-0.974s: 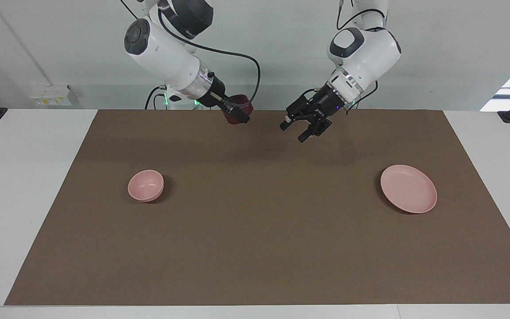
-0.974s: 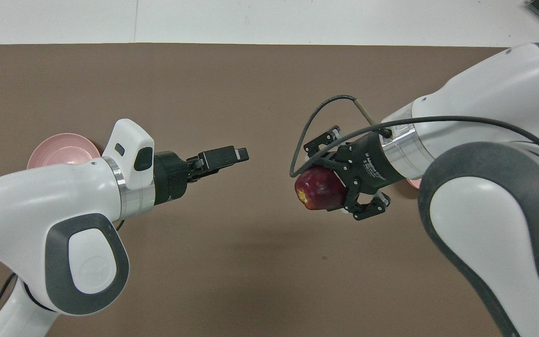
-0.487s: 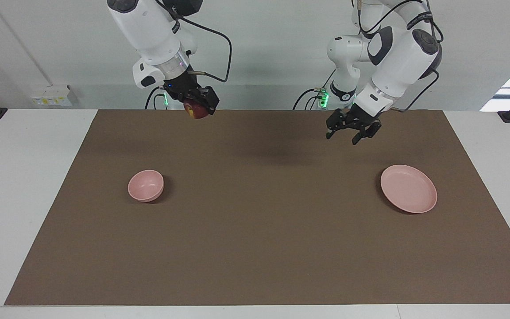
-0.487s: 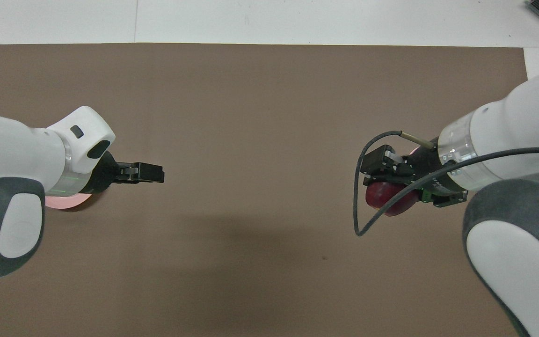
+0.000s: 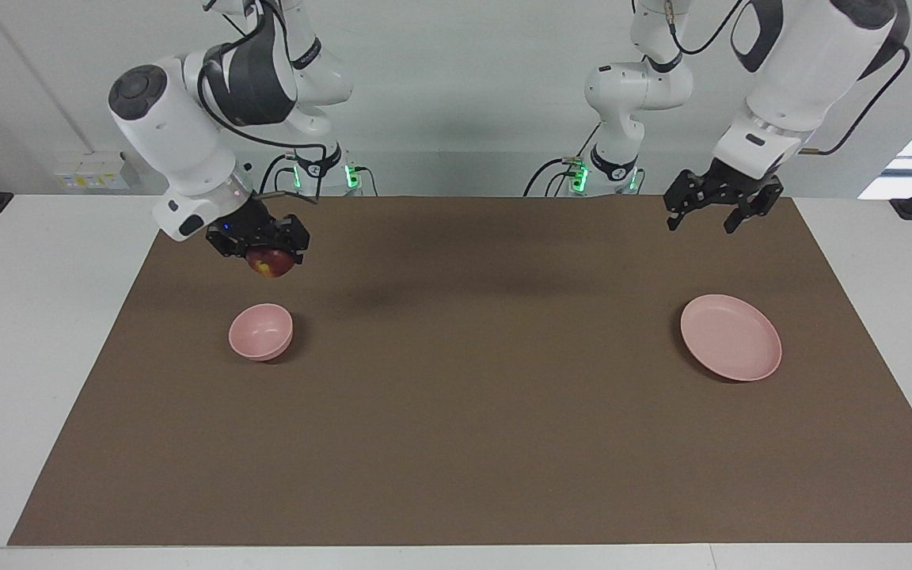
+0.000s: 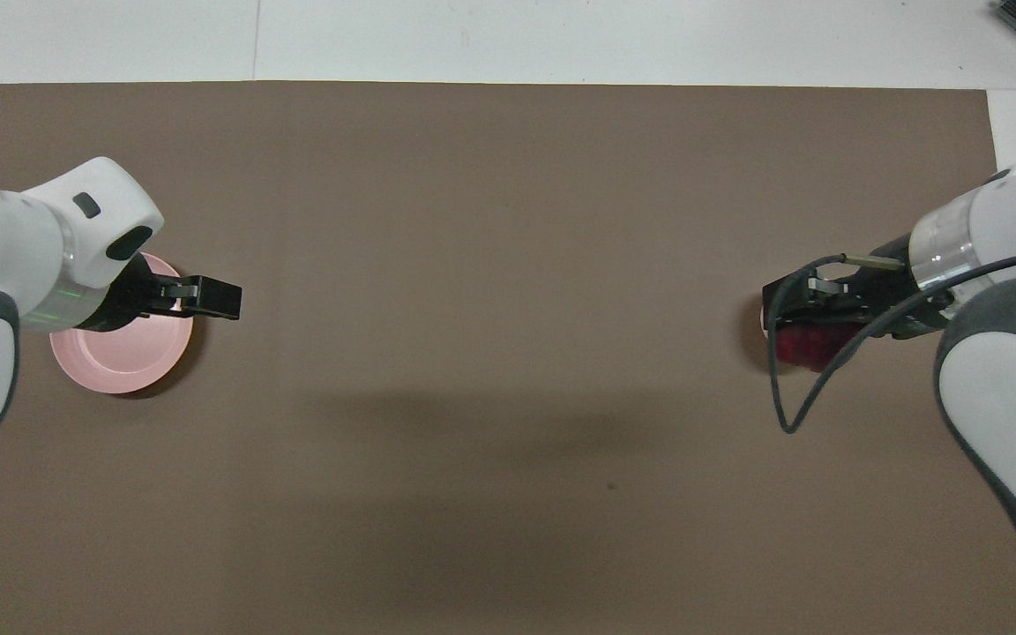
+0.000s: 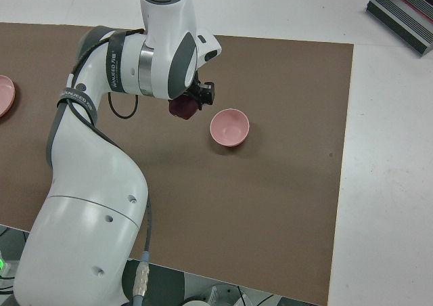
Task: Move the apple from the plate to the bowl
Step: 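Carry the apple to the bowl while the left gripper withdraws, then lower the apple into the small pink bowl with the right gripper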
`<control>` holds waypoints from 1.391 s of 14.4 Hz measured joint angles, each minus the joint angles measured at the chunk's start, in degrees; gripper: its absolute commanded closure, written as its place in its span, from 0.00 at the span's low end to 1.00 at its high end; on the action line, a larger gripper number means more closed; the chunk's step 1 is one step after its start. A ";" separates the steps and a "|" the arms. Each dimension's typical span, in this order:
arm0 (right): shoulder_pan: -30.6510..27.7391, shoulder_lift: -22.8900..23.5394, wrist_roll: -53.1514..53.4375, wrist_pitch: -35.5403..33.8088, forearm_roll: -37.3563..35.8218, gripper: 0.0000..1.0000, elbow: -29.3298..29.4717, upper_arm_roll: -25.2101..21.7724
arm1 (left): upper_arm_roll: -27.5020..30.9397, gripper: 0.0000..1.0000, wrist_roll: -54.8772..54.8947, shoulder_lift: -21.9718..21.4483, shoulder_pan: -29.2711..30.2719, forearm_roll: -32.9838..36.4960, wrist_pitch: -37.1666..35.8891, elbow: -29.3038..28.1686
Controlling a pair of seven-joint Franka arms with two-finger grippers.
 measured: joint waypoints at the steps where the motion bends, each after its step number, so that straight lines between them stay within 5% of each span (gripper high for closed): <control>1: 0.05 1.32 -0.82 1.40 -1.53 1.00 -0.89 0.09 | 0.97 0.00 0.94 -0.04 -0.21 0.02 -2.74 1.84; 10: -3.57 7.10 -7.24 14.38 -5.08 1.00 -6.55 -0.01 | 4.15 0.00 2.71 0.58 -1.65 1.94 -12.10 8.15; 20: -4.63 9.61 -7.24 17.45 -7.43 1.00 -8.78 -0.05 | 4.60 0.00 7.49 0.64 -1.38 1.98 -12.41 9.37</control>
